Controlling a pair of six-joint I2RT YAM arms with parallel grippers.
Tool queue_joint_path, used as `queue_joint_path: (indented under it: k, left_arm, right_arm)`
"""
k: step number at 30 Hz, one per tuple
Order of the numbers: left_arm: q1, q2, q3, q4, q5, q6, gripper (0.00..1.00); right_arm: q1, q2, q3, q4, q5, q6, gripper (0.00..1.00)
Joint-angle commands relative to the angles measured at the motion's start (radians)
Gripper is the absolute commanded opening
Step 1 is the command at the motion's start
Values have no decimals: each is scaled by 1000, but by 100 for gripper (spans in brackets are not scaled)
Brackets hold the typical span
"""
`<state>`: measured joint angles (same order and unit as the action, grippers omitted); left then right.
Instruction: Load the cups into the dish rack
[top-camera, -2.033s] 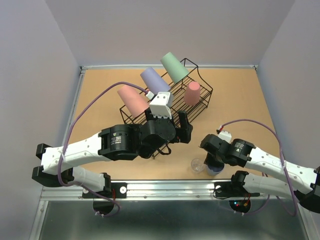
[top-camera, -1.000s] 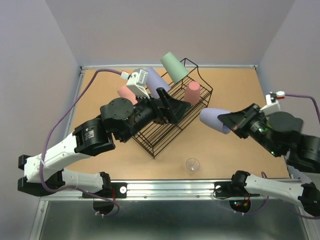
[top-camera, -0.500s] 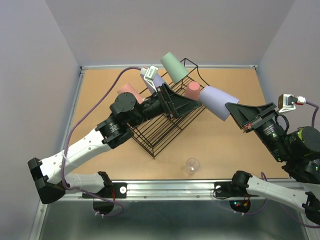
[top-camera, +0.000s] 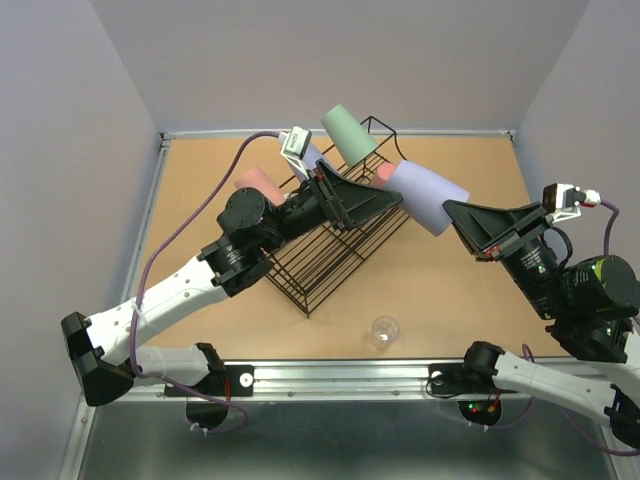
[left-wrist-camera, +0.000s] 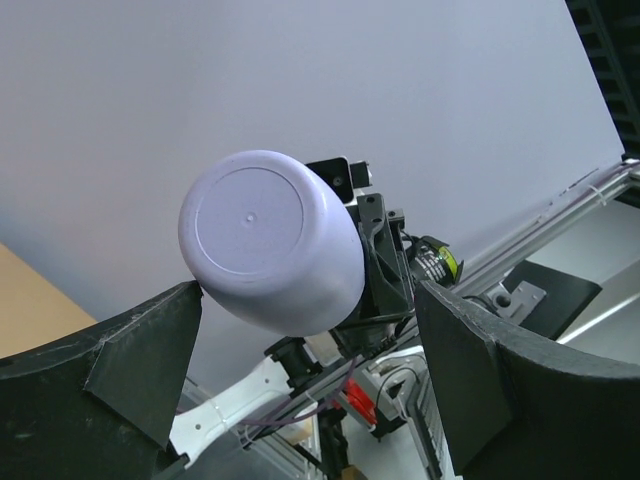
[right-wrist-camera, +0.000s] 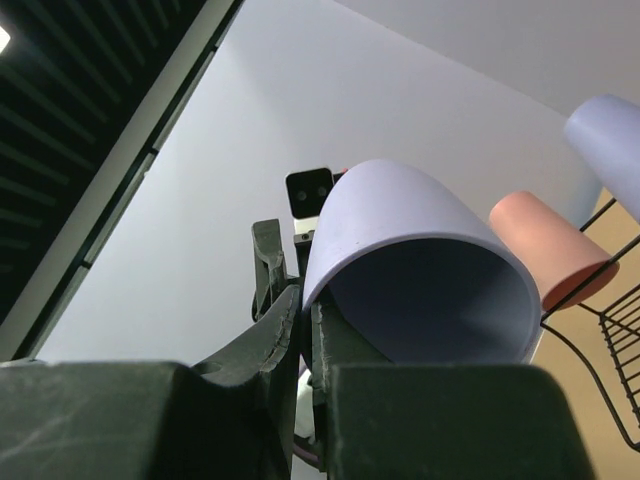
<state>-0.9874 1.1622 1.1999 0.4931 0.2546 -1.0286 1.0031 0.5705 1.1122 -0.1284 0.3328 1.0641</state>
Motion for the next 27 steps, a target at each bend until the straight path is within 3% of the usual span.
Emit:
queue_joint_path:
  k: [1,10,14,17,18,20,21,23,25,27]
  left_arm:
    - [10,-15,33,53,-37,47,99]
    - [16,50,113,39,-14,58,98]
    - [16,70,142,59,34,55,93]
    - [16,85,158,73,69,47,74]
    - [18,88,161,74,72,45,58]
    - [16,90,161,76,77,41,41]
    - [16,88,161,76,75,41,23]
    - [16,85,158,73,77,39,4]
    - [16,82,159,67,74,47,0]
    - [18,77,184,12,64,86,0]
  right_arm:
    - [5,3,-32,121,-49,17,0]
    - [5,12,-61,193,-61,23,0]
    - [5,11,-74,204,-58,22,0]
    - [6,11,-78,207,-51,19,0]
    - [6,8,-81,207,-46,17,0]
    - [5,6,-86,207,-38,14,0]
    - [6,2,-89,207,-31,14,0]
    - [6,-3,-100,207,-25,16,0]
    - [5,-14,-109,205,-21,2,1]
    - [5,-24,-126,193,-20,-3,15]
